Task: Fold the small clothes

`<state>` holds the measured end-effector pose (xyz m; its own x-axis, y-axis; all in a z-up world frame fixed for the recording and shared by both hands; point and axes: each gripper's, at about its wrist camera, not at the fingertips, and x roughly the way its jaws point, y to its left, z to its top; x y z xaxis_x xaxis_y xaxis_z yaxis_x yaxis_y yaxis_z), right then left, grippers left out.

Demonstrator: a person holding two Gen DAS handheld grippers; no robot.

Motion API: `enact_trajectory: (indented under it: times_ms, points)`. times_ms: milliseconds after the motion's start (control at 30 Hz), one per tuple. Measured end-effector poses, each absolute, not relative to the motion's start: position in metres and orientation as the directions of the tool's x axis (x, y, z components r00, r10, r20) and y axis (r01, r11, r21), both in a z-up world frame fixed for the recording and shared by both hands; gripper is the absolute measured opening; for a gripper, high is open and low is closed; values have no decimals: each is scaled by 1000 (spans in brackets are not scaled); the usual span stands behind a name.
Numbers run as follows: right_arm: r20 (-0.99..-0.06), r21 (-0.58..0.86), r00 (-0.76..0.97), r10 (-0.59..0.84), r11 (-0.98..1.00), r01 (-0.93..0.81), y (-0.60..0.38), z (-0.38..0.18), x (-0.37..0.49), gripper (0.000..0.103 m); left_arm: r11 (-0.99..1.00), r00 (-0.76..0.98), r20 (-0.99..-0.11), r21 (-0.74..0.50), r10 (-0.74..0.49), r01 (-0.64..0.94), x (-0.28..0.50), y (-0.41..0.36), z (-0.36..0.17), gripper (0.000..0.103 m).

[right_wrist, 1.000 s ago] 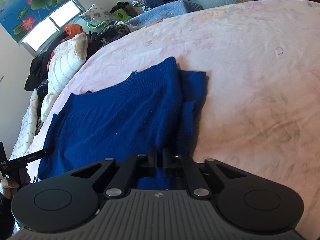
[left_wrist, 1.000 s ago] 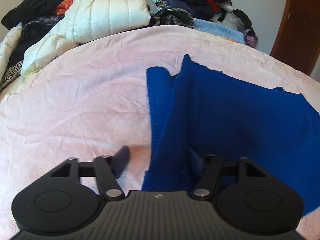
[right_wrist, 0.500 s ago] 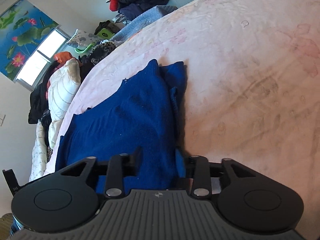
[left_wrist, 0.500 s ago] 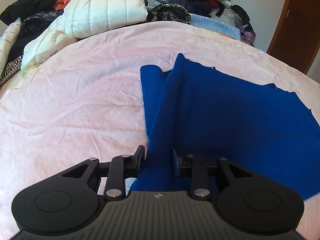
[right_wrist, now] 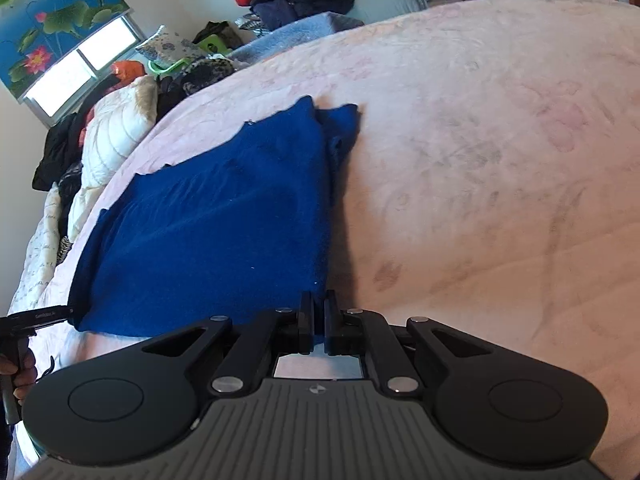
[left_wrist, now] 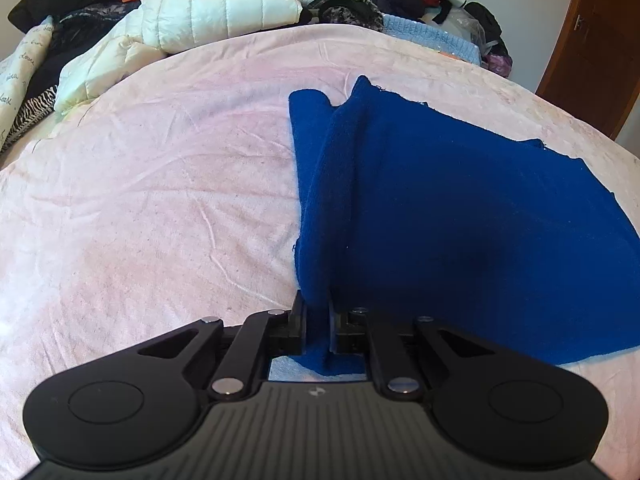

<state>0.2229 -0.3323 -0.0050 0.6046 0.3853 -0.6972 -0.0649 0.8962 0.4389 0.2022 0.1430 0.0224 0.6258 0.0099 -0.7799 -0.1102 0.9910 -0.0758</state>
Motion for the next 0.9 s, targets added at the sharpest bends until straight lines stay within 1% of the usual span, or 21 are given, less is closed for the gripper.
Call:
enact_trajectory:
  times_ms: [67, 133, 167, 200, 233, 267, 300, 367, 400, 500, 633, 700, 733, 767, 800, 867, 900]
  points:
    - [-701, 438, 601, 385, 897, -64, -330, -13, 222, 8, 991, 628, -778, -68, 21, -117, 202, 141, 23, 11]
    - [-700, 439, 601, 385, 896, -63, -325, -12, 219, 19, 988, 630, -777, -79, 23, -133, 198, 143, 25, 15]
    - [-699, 436, 608, 376, 898, -54, -324, -9, 217, 29, 986, 629, -777, -77, 33, -148, 194, 144, 27, 20]
    - [-695, 429, 620, 365, 902, -50, -323, -6, 213, 42, 983, 624, -780, -66, 58, -173, 189, 146, 29, 41]
    - [-686, 415, 636, 352, 908, -55, -323, -1, 210, 48, 979, 617, -782, -54, 82, -199, 185, 148, 32, 70]
    - [-674, 387, 664, 323, 921, -56, -321, 5, 206, 54, 972, 619, -778, -50, 105, -228, 179, 151, 35, 80]
    - [-657, 345, 698, 284, 937, -56, -319, 13, 201, 54, 968, 635, -765, -63, 110, -243, 173, 154, 38, 81]
    - [-625, 278, 742, 241, 958, -76, -311, 26, 198, 53, 964, 645, -758, -92, 95, -250, 166, 156, 43, 81]
    - [-612, 261, 755, 236, 961, -89, -305, 31, 198, 54, 963, 647, -757, -103, 87, -249, 166, 155, 44, 81]
    - [-597, 247, 748, 289, 954, -172, -283, 37, 207, 55, 964, 638, -764, -92, 92, -249, 173, 148, 41, 81]
    - [-624, 166, 726, 289, 957, -238, -240, 24, 226, 55, 961, 610, -790, -111, 68, -252, 182, 142, 27, 81]
    - [-662, 106, 705, 256, 962, -251, -222, 8, 231, 55, 964, 604, -793, -92, 81, -251, 183, 138, 21, 81]
    - [-686, 76, 690, 232, 966, -248, -216, -1, 233, 56, 967, 609, -788, -75, 93, -245, 182, 135, 20, 81]
    - [-685, 48, 695, 216, 966, -253, -211, -10, 231, 62, 969, 611, -785, -64, 100, -240, 182, 133, 19, 81]
    - [-649, 11, 729, 215, 962, -274, -207, -16, 223, 68, 970, 615, -782, -55, 105, -236, 181, 132, 18, 81]
    - [-609, -18, 762, 218, 957, -288, -206, -23, 213, 68, 973, 620, -777, -43, 111, -228, 182, 131, 17, 82]
    - [-596, -6, 772, 222, 960, -281, -207, -24, 211, 68, 973, 622, -775, -39, 114, -227, 183, 130, 17, 82]
